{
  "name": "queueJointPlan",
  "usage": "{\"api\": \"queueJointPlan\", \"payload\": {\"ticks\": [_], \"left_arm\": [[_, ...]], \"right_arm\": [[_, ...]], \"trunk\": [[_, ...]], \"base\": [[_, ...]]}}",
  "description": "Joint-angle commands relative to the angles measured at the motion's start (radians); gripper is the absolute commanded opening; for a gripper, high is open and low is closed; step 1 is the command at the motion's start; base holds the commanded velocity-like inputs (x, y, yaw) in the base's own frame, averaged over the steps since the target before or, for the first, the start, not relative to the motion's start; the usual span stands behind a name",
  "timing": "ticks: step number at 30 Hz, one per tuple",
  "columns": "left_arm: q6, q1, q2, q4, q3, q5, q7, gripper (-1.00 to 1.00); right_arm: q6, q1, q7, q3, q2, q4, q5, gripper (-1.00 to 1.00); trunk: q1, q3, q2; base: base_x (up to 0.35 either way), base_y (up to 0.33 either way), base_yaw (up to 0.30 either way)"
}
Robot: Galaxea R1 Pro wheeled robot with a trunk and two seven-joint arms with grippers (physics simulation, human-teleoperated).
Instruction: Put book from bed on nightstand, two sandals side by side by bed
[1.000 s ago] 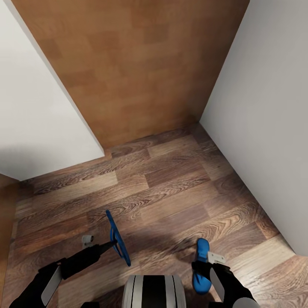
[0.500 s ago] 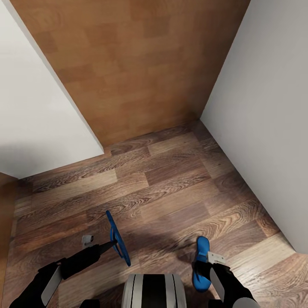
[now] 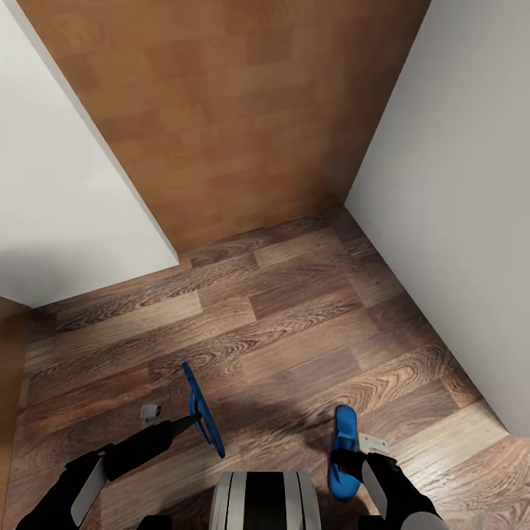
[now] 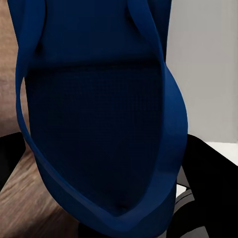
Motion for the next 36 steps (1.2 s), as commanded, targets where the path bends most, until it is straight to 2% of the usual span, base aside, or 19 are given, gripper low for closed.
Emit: {"api": "queueJointPlan", "payload": {"ticks": [1, 4, 36], "left_arm": [[0.010, 0.000, 0.000, 0.000, 0.000, 0.003, -0.003, -1.00], [0.010, 0.000, 0.000, 0.001, 0.000, 0.003, -0.003, -1.00], [0.011, 0.000, 0.000, 0.000, 0.000, 0.001, -0.003, -1.00]], "right_arm": [[0.006, 0.000, 0.000, -0.005, 0.001, -0.002, -0.001, -1.00], [0.006, 0.000, 0.000, -0.005, 0.001, -0.002, -0.001, -1.00], [0.007, 0.000, 0.000, -0.005, 0.001, -0.002, -0.002, -1.00]], "trunk": [[0.000, -0.001, 0.000], [0.000, -0.001, 0.000], [-0.015, 0.123, 0.007]], "base": [[0.000, 0.000, 0.000], [0.000, 0.000, 0.000], [0.000, 0.000, 0.000]]}}
